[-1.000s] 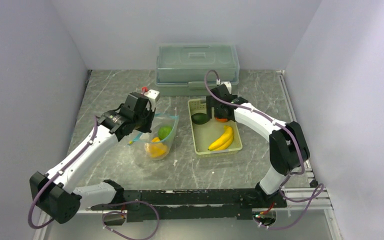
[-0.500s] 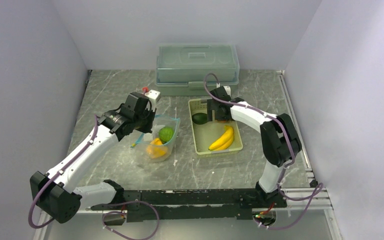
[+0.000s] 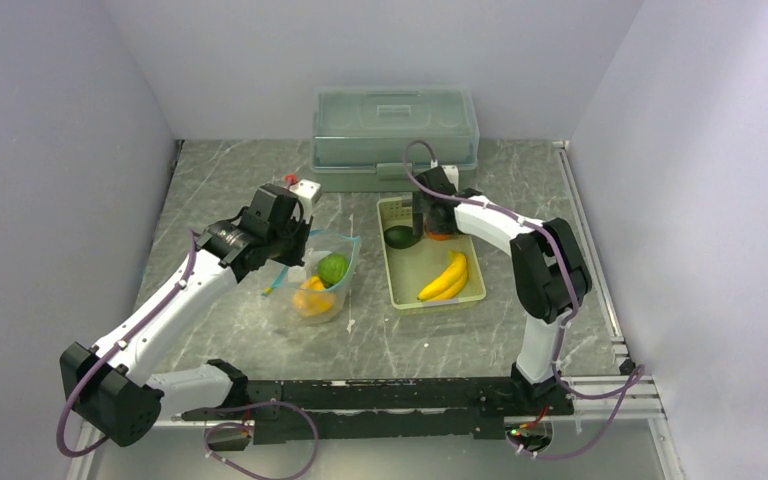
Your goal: Place the food in the zip-top bag and seal the zipper
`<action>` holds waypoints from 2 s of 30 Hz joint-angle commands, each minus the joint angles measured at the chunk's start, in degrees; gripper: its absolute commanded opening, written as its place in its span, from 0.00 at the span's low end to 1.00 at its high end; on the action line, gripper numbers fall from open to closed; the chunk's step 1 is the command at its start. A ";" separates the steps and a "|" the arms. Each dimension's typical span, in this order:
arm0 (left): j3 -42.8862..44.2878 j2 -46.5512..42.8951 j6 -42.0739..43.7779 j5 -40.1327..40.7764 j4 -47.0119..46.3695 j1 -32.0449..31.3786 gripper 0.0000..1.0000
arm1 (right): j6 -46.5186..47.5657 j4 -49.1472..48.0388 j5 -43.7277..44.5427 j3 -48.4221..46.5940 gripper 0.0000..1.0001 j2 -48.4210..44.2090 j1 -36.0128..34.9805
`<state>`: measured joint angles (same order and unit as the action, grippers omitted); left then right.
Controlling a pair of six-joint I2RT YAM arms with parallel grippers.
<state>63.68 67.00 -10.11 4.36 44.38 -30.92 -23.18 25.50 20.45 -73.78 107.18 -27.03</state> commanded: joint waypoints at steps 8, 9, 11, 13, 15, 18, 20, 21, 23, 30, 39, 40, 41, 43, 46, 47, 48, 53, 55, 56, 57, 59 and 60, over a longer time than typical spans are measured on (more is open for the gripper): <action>0.52 -0.82 0.91 0.52 -0.87 0.22 0.06 | -1.03 -1.27 1.26 -3.82 0.83 1.31 0.40; 0.54 -0.74 0.88 0.54 -0.82 0.19 0.06 | -0.97 -1.32 1.23 -3.64 0.80 1.12 0.43; 0.57 -0.65 0.94 0.64 -0.74 0.20 0.06 | -0.91 -1.45 1.22 -3.00 0.73 0.46 0.37; 0.60 -0.65 0.88 0.82 -0.70 0.18 0.06 | -0.74 -1.65 1.17 -2.14 0.65 -0.93 0.39; 0.53 -0.71 0.88 0.71 -0.78 0.20 0.05 | -0.73 -1.75 1.55 -1.10 0.57 -3.06 0.31; 0.60 -0.37 1.04 0.76 -0.80 0.17 0.05 | -0.81 -2.06 1.38 0.73 0.53 -7.39 0.23; 1.42 -0.06 1.03 1.23 -0.26 0.20 0.04 | -0.73 -1.79 1.28 1.72 0.52 -10.08 0.16; 2.42 0.09 1.05 1.75 0.26 0.16 0.03 | -0.68 -1.70 1.20 2.37 0.52 -11.53 0.18; 5.42 0.42 1.12 3.43 2.16 0.09 0.03 | -0.51 -1.61 0.85 3.24 0.52 -14.20 0.08; 22.61 1.98 1.37 10.12 12.68 -1.25 0.04 | -0.03 -1.11 -0.10 4.34 0.52 -20.70 -0.07; 20.12 2.33 -2.78 8.11 14.32 -1.67 0.06 | 0.00 -1.20 -1.79 4.28 0.52 -22.66 -0.49; 17.03 2.72 -3.52 7.73 13.01 -1.69 0.06 | -0.06 -1.23 -1.92 4.29 0.52 -22.69 -0.54; 13.82 3.48 -4.49 7.46 11.87 -1.69 0.05 | -0.15 -1.24 -2.09 4.26 0.52 -22.71 -0.57; 8.55 6.08 -7.10 7.68 10.63 -1.69 0.04 | -0.28 -1.47 -2.55 4.46 0.52 -22.71 -0.69; 1.96 10.70 -10.74 9.72 8.75 -1.67 0.00 | -0.54 -1.55 -2.88 4.77 0.53 -22.63 -0.98; 1.65 12.29 -11.39 10.41 8.61 -1.69 0.00 | -0.55 -1.58 -3.01 4.90 0.53 -22.76 -1.15; 2.52 13.46 -11.79 10.36 9.61 -1.69 0.00 | -0.51 -1.59 -3.08 5.02 0.53 -23.00 -1.25; 9.80 12.23 -9.20 8.82 11.19 -1.69 0.00 | -0.38 -0.98 -4.10 4.95 0.53 -25.35 -1.48; 13.27 11.50 -7.83 7.85 11.93 -1.78 0.01 | -0.45 -1.02 -5.43 5.19 0.53 -26.96 -1.74; 14.97 11.22 -7.33 7.12 12.52 -1.70 0.01 | -0.46 -0.94 -5.96 5.16 0.53 -27.68 -1.84; 16.53 11.02 -6.97 6.60 13.04 -1.76 0.01 | -0.53 -0.66 -6.41 5.07 0.53 -28.42 -1.99; 19.01 10.59 -6.26 5.19 13.87 -1.86 0.01 | -0.43 -0.23 -6.99 4.88 0.53 -29.93 -2.33; 20.00 10.46 -5.87 4.26 14.20 -1.99 0.01 | -0.38 -0.07 -7.26 4.81 0.53 -30.67 -2.53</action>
<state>78.70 80.18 -17.82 11.88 56.84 -32.45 -23.59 26.06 14.94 -68.23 80.86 -28.82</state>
